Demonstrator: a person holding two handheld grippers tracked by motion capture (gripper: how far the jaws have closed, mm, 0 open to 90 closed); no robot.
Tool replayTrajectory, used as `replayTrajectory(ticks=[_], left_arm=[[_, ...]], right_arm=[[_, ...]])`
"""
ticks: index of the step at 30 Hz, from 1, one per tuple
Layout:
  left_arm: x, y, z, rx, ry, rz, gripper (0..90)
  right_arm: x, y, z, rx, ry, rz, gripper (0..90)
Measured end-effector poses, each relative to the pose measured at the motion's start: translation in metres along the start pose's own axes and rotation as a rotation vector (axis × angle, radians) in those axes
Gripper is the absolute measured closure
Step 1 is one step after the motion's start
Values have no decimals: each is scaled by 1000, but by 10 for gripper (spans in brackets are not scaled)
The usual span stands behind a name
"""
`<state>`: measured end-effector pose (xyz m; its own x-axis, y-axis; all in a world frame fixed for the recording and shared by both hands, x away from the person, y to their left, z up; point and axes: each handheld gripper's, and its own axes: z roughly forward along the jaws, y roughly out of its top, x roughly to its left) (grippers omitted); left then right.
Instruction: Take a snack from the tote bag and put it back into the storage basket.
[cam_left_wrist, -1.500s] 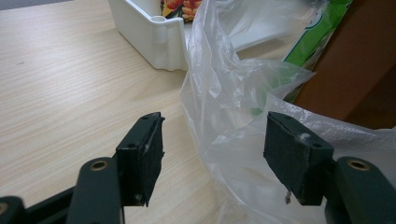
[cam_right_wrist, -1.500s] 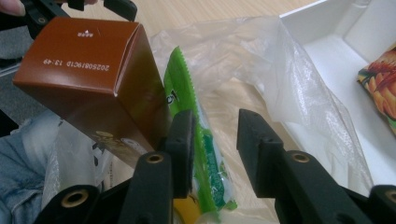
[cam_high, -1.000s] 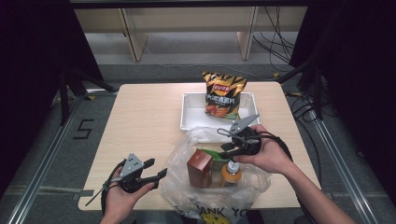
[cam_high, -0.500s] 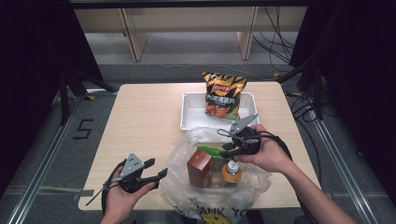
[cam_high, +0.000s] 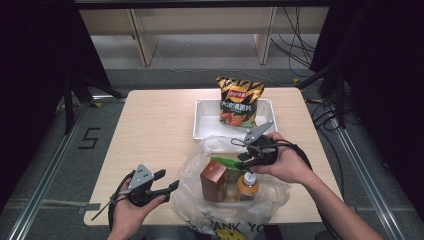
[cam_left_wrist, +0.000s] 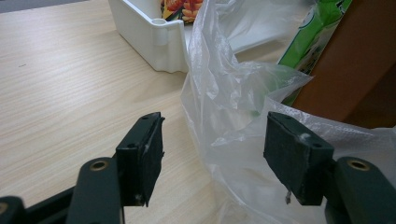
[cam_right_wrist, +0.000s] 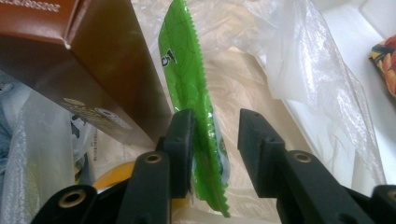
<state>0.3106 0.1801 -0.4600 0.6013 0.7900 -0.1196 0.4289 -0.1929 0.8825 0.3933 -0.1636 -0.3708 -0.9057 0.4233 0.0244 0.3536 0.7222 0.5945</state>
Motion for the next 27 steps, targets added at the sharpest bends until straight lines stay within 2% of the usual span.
replayTrajectory(ticks=[1, 3, 5, 10, 11, 18, 19, 20, 22, 26, 27], left_arm=[[0, 0, 0, 1, 0, 1, 369], [0, 0, 0, 1, 0, 1, 369], [1, 0, -1, 0, 0, 10, 369], [1, 0, -1, 0, 1, 9, 369], [1, 0, -1, -1, 1, 9, 368], [1, 0, -1, 0, 2, 9, 369], [1, 0, -1, 0, 1, 9, 368], [1, 0, -1, 0, 1, 9, 369], [1, 0, -1, 0, 1, 9, 368], [1, 0, -1, 1, 1, 9, 369], [1, 0, -1, 0, 1, 9, 369]], right_arm=[[-1, 1, 0, 3, 7, -11, 646], [1, 3, 0, 3, 9, -2, 645], [1, 5, 1, 10, 14, -23, 645], [2, 5, 4, 37, 34, -4, 662], [0, 5, 4, 34, 28, -30, 672], [-2, 4, 2, 36, 32, -38, 850], [-2, 4, 2, 38, 36, -51, 880], [-4, 4, 2, 28, 30, -81, 891], [-4, 4, 2, 35, 19, -100, 900], [-3, 4, -1, 29, 5, -123, 900], [-2, 4, -2, 25, -5, -107, 900]])
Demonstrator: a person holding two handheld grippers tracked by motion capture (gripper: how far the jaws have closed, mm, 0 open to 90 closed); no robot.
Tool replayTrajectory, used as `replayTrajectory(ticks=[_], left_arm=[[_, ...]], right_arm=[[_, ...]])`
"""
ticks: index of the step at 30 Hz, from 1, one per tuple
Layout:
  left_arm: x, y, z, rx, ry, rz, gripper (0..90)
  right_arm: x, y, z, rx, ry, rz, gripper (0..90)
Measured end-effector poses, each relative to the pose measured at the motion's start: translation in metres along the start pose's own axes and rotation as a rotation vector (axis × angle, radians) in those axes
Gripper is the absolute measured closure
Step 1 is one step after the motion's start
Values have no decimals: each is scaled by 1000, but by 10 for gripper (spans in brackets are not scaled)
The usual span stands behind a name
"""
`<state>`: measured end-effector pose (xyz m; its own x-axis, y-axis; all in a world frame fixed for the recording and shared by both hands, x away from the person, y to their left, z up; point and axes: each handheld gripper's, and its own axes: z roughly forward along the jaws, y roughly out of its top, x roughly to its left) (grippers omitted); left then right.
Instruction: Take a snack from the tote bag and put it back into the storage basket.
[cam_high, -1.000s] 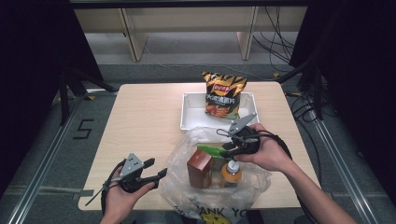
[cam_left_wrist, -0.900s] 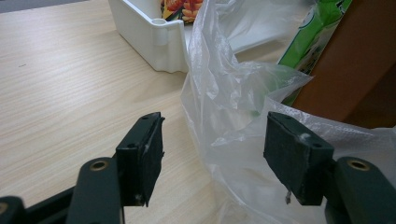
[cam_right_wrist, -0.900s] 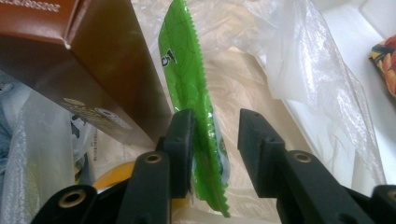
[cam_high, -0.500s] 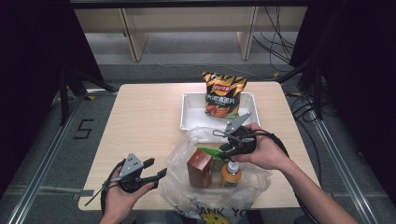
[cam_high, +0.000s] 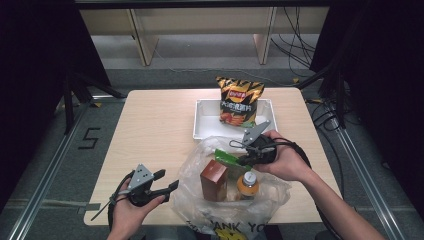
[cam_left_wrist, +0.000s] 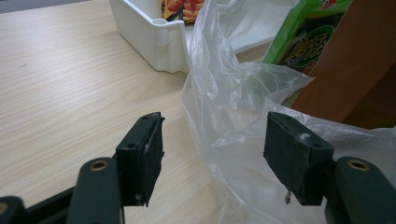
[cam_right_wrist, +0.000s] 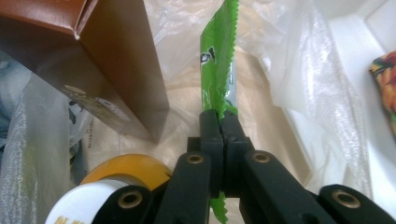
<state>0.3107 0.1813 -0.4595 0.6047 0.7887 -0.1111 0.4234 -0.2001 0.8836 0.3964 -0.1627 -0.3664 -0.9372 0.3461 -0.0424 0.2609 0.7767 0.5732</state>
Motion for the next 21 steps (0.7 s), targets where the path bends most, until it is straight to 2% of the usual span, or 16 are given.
replayTrajectory(ticks=[3, 5, 7, 9, 10, 13, 14, 15, 16, 18, 20, 21], left_arm=[[0, 0, 0, 1, -1, 1, 368], [0, 0, 1, 1, -3, -1, 368], [-1, 0, 1, 2, 0, -8, 369], [-1, 0, 1, 3, -1, -7, 369], [-1, 0, 1, 4, -1, -7, 369], [-1, -1, 2, 1, -7, -6, 369], [-1, -1, 2, 0, -6, -8, 369], [-1, -1, 2, 1, -8, -7, 368], [-1, -1, 2, -1, -8, -8, 368], [-1, -1, 2, 1, -8, -8, 368], [-1, -1, 2, 4, -3, -10, 369], [-1, 0, 2, 6, -2, 2, 369]], right_arm=[[-1, 0, -4, -15, 4, -11, 900], [0, 1, -8, -24, 6, 17, 900], [-1, 2, -11, -47, 2, 1, 900], [0, 3, -15, -46, -3, 23, 900], [-1, 3, -16, -52, -5, 10, 900], [0, 5, -20, -69, -12, 23, 900], [-2, 6, -21, -78, -17, 7, 900], [-1, 6, -23, -76, -18, 28, 900], [-3, 7, -25, -81, -13, 5, 900], [-2, 7, -28, -97, -24, 41, 900], [-4, 8, -31, -112, -30, 25, 900], [-4, 8, -33, -111, -25, 29, 900]])
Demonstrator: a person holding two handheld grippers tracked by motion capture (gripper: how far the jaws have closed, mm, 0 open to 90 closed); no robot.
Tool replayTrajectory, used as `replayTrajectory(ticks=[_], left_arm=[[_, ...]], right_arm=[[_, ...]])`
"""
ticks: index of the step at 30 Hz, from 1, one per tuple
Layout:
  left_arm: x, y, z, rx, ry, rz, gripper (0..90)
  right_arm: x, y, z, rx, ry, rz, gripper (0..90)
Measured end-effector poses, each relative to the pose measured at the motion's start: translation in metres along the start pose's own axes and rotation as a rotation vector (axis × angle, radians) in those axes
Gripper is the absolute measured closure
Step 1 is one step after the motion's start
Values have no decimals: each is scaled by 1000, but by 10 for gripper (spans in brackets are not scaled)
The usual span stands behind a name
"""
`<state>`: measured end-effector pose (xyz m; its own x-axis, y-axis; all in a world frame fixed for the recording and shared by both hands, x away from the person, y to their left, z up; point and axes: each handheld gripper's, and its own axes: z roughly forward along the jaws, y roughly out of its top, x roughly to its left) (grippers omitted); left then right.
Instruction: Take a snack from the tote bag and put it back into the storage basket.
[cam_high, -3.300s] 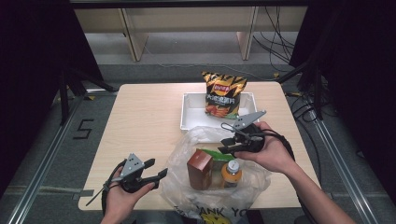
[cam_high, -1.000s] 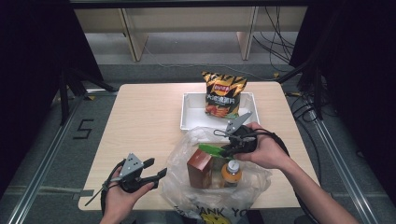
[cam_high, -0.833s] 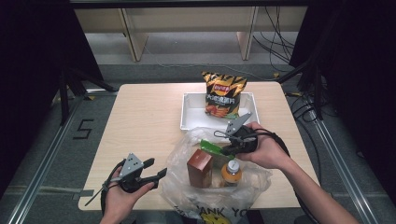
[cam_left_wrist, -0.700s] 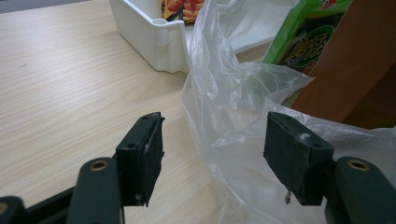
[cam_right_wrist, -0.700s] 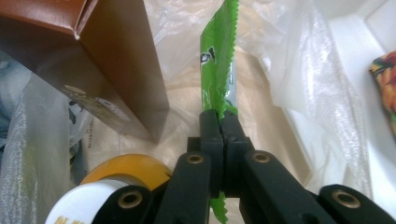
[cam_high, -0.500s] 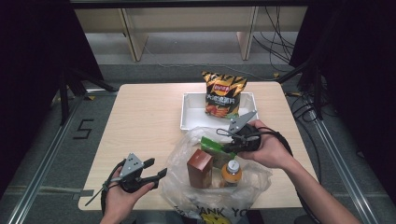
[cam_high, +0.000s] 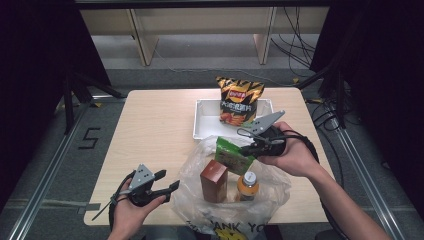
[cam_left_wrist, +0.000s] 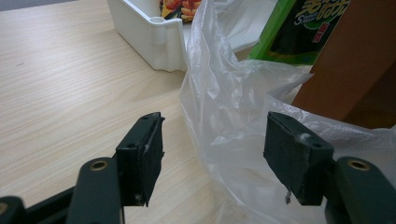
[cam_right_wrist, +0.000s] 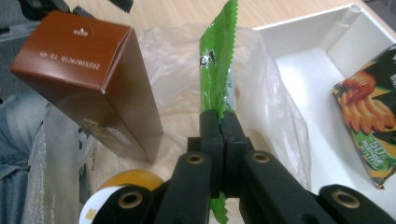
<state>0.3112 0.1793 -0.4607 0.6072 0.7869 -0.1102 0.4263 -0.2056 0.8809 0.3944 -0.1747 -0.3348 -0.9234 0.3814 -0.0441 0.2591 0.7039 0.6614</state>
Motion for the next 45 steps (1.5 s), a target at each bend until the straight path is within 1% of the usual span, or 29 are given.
replayTrajectory(ticks=[1, 2, 3, 5, 10, 12, 13, 14, 18, 19, 20, 21, 22, 23, 24, 26, 27, 30, 31, 32, 34, 36, 37, 38, 39, 40, 43, 44, 45], left_arm=[[0, 0, 0, 0, -1, -3, 369], [-1, 0, 0, -1, -2, -12, 369], [-1, 0, 1, -1, -3, -10, 368], [-1, 0, 1, 1, -3, -3, 369], [0, 0, 2, -2, -8, 0, 369], [-1, -1, 2, -2, -8, -14, 368], [-1, -1, 2, 4, -1, -12, 368], [-1, -1, 2, 3, -2, -8, 368], [0, -1, 3, -2, -5, -15, 367], [0, -1, 2, -2, -2, -15, 367], [0, -1, 2, -2, -2, -15, 367], [1, -1, 2, 0, -5, -8, 368], [1, -1, 2, -2, -5, -13, 367], [1, -1, 2, -2, -5, -12, 367], [1, -1, 2, -2, -4, -13, 367], [2, -1, 2, -2, -3, -5, 367], [2, -1, 2, 0, -1, -3, 367], [2, -1, 1, 3, 3, -2, 367], [2, -1, 1, 4, 3, 1, 367], [2, -1, 1, 4, 3, 1, 367], [2, -2, 2, 3, 2, 0, 366], [1, -2, 2, 3, 1, -5, 366], [0, -2, 2, 4, 0, -15, 366], [0, -2, 3, 5, 0, -16, 366], [0, -2, 3, 5, 3, -18, 366], [0, -2, 3, 6, 0, -15, 366], [0, -2, 2, 6, 3, -17, 366], [0, -2, 2, 6, 2, -17, 366], [0, -2, 3, 5, 2, -18, 366]], right_arm=[[0, 0, -1, -6, -16, 11, 900], [-1, 1, -2, -14, -4, 1, 900], [1, 1, -4, -7, -4, 30, 900], [-1, 2, -4, -24, -12, -1, 900], [-3, 3, -11, -40, -23, 20, 900], [-5, 4, -12, -50, -16, 9, 900], [-4, 4, -13, -56, -23, 36, 900], [-4, 5, -15, -57, -27, 37, 900], [-6, 6, -18, -81, -27, 22, 900], [-6, 6, -18, -90, -31, 31, 900], [-8, 7, -19, -93, -23, 7, 900], [-7, 7, -20, -101, -30, 22, 900], [-8, 8, -21, -97, -24, 17, 900], [-7, 8, -22, -98, -30, 45, 900], [-7, 8, -21, -105, -37, 48, 900], [-8, 8, -23, -100, -35, 36, 900], [-8, 8, -22, -109, -36, 46, 900], [-9, 9, -25, -112, -38, 43, 900], [-11, 9, -24, -121, -37, 17, 900], [-9, 9, -25, -118, -43, 45, 900], [-11, 11, -26, -124, -47, 31, 900], [-10, 12, -29, -123, -48, 47, 900], [-11, 13, -28, -137, -53, 30, 900], [-11, 13, -30, -129, -47, 42, 900], [-12, 14, -30, -144, -52, 18, 900], [-11, 14, -32, -136, -55, 45, 900], [-13, 16, -34, -151, -64, 51, 900], [-15, 16, -35, -152, -56, 26, 900], [-14, 17, -36, -155, -60, 44, 900]])
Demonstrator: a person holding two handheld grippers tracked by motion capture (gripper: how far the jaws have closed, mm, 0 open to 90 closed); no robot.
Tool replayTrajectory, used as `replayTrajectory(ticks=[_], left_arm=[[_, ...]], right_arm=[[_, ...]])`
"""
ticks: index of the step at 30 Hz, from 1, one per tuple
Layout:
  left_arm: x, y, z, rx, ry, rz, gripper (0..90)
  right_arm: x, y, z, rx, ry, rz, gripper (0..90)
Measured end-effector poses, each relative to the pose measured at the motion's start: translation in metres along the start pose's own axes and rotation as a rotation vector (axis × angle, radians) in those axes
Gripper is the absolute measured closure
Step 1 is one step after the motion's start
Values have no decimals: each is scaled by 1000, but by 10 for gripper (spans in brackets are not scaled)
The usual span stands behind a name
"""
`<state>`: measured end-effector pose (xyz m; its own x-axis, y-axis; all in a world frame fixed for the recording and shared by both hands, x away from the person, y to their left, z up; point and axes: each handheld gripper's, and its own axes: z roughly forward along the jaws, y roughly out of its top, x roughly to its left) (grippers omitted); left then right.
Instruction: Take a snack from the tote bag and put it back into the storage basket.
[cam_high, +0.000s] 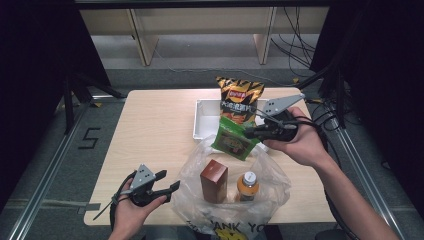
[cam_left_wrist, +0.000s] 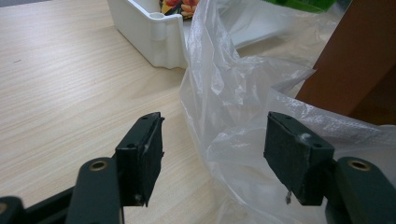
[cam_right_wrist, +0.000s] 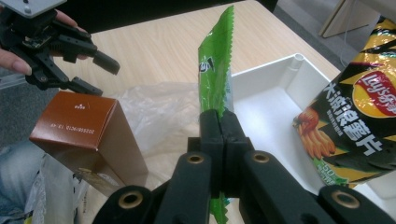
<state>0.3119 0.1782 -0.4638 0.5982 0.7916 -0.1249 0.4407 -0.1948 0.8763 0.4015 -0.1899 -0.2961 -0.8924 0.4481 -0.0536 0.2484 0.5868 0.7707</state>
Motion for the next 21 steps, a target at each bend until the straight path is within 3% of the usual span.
replayTrajectory(ticks=[5, 6, 7, 12, 14, 18, 21], left_arm=[[1, 0, 0, 0, -8, 19, 366], [1, 1, 0, 1, -5, 19, 366], [1, 1, 0, 0, -6, 19, 366], [1, 1, 0, 0, -6, 23, 366], [0, 0, 0, 0, -3, 3, 366], [0, 0, 0, 0, -4, 4, 366], [0, 0, 0, 0, -3, 5, 366]], right_arm=[[-2, 5, -5, -9, -13, 4, 900], [-3, 7, -5, -8, -7, -17, 900], [-2, 8, -6, -13, -16, 2, 900], [-3, 15, -11, -29, -20, -5, 900], [-5, 17, -13, -40, -23, -26, 900], [-4, 21, -18, -44, -28, 1, 900], [-7, 23, -19, -60, -37, -28, 900]])
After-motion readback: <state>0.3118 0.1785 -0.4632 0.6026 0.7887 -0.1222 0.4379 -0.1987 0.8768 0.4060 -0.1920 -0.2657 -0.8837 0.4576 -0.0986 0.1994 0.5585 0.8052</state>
